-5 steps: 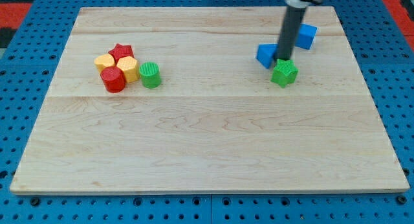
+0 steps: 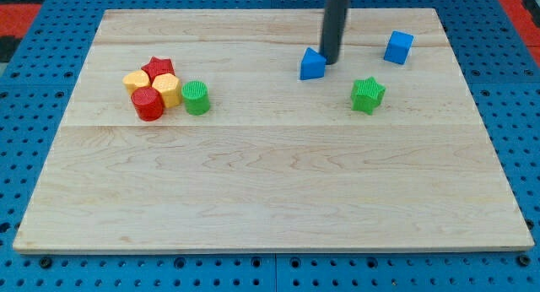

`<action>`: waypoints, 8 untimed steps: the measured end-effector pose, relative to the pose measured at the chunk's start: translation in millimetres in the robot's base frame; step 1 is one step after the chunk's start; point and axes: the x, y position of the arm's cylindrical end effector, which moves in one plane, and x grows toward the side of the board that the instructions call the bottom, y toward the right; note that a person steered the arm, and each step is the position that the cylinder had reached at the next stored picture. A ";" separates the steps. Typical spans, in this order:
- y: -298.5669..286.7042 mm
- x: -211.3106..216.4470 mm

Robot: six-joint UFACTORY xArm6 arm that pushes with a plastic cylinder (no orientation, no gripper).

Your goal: Push blue triangle to the green circle

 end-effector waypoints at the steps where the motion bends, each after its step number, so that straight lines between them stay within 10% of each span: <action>1: -40.5 0.8; 3: 10.9 7.0; 8: -82.7 35.3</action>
